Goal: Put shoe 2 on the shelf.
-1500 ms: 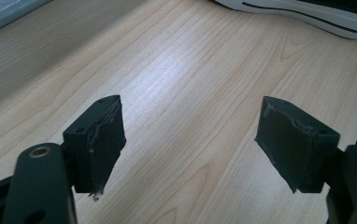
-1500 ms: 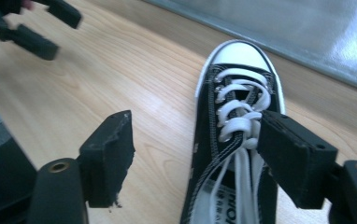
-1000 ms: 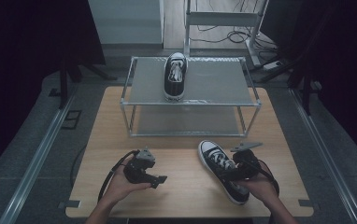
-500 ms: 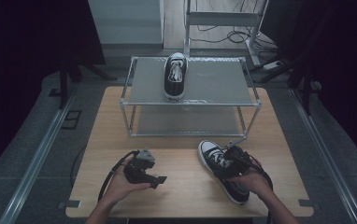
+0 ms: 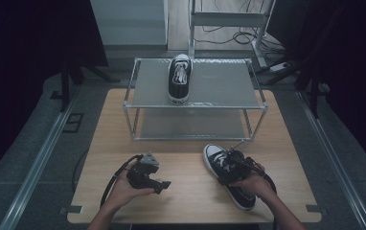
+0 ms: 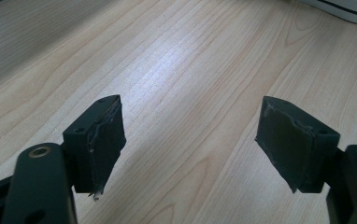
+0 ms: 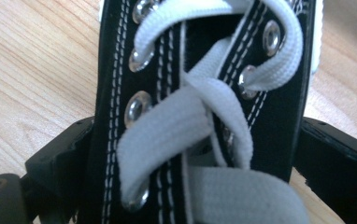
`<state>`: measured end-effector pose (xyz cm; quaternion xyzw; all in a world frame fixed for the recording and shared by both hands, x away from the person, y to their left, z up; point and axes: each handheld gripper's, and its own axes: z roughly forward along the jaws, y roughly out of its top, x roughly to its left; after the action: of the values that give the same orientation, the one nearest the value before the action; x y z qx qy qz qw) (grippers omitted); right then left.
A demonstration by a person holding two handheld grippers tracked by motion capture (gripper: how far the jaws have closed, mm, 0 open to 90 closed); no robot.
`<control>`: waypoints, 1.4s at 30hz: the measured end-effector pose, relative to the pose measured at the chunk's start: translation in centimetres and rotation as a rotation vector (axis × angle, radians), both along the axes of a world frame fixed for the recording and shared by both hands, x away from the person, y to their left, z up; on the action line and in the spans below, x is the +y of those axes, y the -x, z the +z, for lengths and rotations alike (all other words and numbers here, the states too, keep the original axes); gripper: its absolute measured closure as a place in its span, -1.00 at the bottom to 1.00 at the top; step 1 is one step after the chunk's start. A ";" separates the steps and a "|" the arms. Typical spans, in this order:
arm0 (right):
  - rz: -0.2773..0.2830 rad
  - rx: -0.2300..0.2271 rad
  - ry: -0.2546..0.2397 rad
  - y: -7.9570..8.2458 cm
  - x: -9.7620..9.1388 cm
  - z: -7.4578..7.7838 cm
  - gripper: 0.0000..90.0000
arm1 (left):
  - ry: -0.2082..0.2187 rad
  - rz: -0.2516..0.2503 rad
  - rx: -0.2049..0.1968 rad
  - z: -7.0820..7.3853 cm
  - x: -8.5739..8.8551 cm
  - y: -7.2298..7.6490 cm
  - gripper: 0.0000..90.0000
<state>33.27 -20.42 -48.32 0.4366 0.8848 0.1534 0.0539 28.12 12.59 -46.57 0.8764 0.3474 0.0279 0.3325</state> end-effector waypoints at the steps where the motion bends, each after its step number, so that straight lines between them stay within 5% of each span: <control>1: -0.005 0.004 -0.004 0.0 0.0 0.0 -0.88 | 0.000 -0.001 0.001 0.0 0.0 0.0 -0.48; 11: 0.001 0.004 -0.024 -0.1 -0.4 0.1 -0.81 | -0.006 -0.003 0.001 -0.1 0.0 0.0 -0.48; 19: 0.067 0.029 -0.072 0.1 -0.7 0.6 -0.78 | -0.006 0.005 0.003 -0.2 0.3 -0.1 -0.47; 29: 0.213 -0.017 -0.111 1.0 1.4 3.8 -0.78 | -0.005 0.009 0.008 -0.3 0.5 0.1 -0.47; 42: 0.327 -0.056 -0.131 1.5 3.9 7.4 -0.77 | -0.003 0.022 0.023 -0.8 1.1 0.2 -0.47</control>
<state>31.82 -16.53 -40.92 0.2849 0.9304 0.2295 0.0242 27.95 13.68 -47.38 0.8733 0.3606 0.0218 0.3268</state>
